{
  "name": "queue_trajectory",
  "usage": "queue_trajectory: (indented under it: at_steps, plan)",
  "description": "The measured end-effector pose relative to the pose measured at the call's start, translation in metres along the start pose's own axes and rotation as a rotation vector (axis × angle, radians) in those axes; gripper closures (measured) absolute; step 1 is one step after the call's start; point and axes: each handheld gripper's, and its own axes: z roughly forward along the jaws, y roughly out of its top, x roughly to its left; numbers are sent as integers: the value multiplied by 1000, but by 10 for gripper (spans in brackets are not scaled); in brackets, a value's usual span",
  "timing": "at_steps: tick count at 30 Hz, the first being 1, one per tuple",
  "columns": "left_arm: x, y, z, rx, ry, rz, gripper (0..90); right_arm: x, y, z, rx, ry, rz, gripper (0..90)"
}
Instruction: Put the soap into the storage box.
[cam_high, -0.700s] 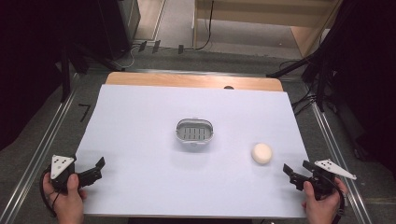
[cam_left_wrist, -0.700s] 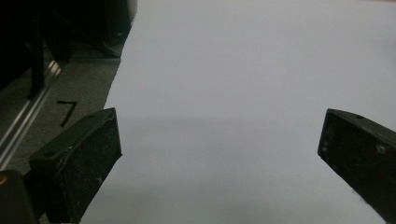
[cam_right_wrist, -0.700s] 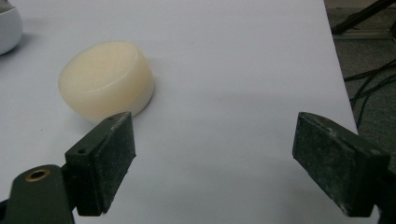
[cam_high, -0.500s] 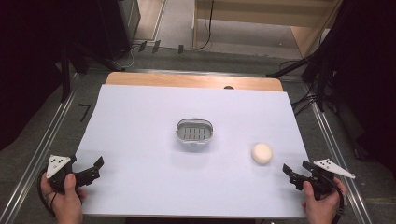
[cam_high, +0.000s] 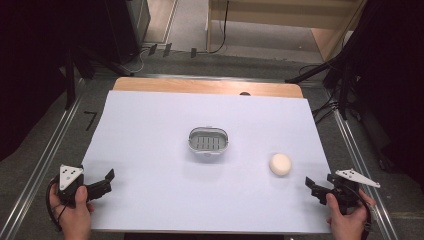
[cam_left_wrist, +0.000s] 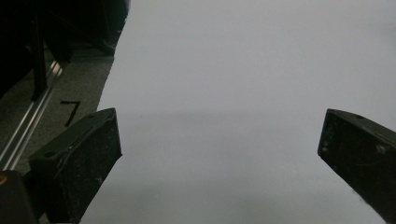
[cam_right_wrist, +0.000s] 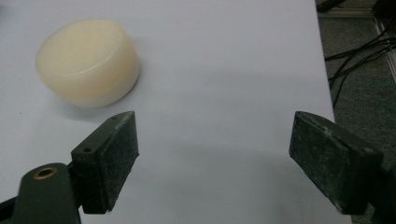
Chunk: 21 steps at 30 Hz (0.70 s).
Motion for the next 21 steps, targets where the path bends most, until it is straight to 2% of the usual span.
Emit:
queue_trajectory:
  at_steps: [2,4,6,9,11,18,20,21]
  plan:
    - [0,0,0,3,1,-2,0,3,2,-1,16,8,-17,164]
    - [0,1,2,18,8,-4,0,13,7,-3,77,20,-52,171]
    - [-1,1,2,25,20,-3,0,21,11,-7,105,18,-78,168]
    - [-1,0,1,10,30,-2,0,33,19,-14,115,43,-121,161]
    - [-3,0,1,10,40,5,0,36,23,-16,124,51,-129,161]
    - [-5,1,3,31,63,15,0,38,34,-12,180,53,-157,164]
    - [-4,1,3,24,84,1,0,38,39,-10,218,53,-157,162]
    - [-4,1,3,27,90,-3,0,38,41,-9,242,70,-149,158]
